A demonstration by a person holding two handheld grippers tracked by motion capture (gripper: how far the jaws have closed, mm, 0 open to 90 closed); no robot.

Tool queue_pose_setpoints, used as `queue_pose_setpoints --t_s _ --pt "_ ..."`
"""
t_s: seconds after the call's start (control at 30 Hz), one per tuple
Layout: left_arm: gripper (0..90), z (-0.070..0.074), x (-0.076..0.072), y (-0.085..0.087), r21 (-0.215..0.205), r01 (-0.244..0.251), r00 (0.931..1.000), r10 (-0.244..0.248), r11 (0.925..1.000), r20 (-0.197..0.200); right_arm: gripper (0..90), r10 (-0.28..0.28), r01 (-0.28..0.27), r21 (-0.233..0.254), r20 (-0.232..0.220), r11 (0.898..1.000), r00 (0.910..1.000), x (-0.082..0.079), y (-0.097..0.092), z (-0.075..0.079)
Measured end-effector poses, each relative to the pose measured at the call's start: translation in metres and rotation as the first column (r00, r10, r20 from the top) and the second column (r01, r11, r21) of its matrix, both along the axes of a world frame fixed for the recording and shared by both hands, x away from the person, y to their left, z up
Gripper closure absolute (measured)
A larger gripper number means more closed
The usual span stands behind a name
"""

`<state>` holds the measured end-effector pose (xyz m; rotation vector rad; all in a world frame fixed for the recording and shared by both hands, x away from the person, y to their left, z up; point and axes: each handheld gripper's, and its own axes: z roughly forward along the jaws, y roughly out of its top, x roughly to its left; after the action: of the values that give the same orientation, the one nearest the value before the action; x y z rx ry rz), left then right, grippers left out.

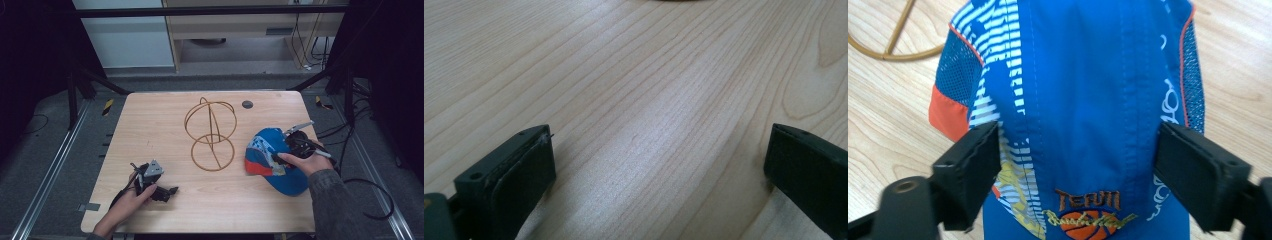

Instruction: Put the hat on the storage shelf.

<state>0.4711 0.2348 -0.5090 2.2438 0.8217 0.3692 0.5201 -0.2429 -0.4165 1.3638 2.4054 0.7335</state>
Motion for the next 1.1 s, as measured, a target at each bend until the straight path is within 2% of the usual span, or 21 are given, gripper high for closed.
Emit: queue_pose_setpoints --t_s 0.07,0.23,0.37,0.47,0.6,0.83,0.9,1.1 --pt "0.0 0.0 0.0 0.0 0.0 0.0 1.0 0.0 1.0 0.0 30.2 0.004 -0.004 -0.008 -0.017 1.0 0.9998 0.002 0.0 -0.003" --pt "0.0 0.0 0.0 0.0 0.0 0.0 1.0 0.0 1.0 0.0 56.7 0.026 -0.027 -0.022 -0.032 0.999 0.9991 0.004 0.0 -0.006" --pt "0.0 0.0 0.0 0.0 0.0 0.001 1.0 -0.001 1.0 0.0 75.9 0.035 -0.035 -0.012 -0.037 0.999 0.9987 0.005 -0.001 -0.006" --pt "0.0 0.0 0.0 0.0 0.0 0.0 1.0 0.0 1.0 0.0 85.2 0.042 -0.042 0.006 -0.05 0.999 0.9978 0.004 -0.003 -0.005" --pt "0.0 0.0 0.0 0.0 0.0 0.001 1.0 -0.001 1.0 0.0 87.8 0.047 -0.047 0.017 -0.048 0.999 0.9977 0.002 -0.007 -0.002" --pt "0.0 0.0 0.0 0.0 0.0 0.001 1.0 -0.001 1.0 0.0 88.7 0.058 -0.057 0.029 -0.045 0.998 0.9973 -0.004 -0.014 0.012" --pt "0.0 0.0 0.0 0.0 -0.002 0.0 1.0 0.0 1.0 0.0 88.8 0.061 -0.06 0.038 -0.024 0.997 0.9979 -0.007 -0.016 0.026" --pt "0.0 0.0 0.0 0.0 -0.004 -0.001 1.0 0.001 1.0 0.0 88.8 0.086 -0.086 0.034 0.001 0.996 0.9963 -0.011 -0.014 0.051"
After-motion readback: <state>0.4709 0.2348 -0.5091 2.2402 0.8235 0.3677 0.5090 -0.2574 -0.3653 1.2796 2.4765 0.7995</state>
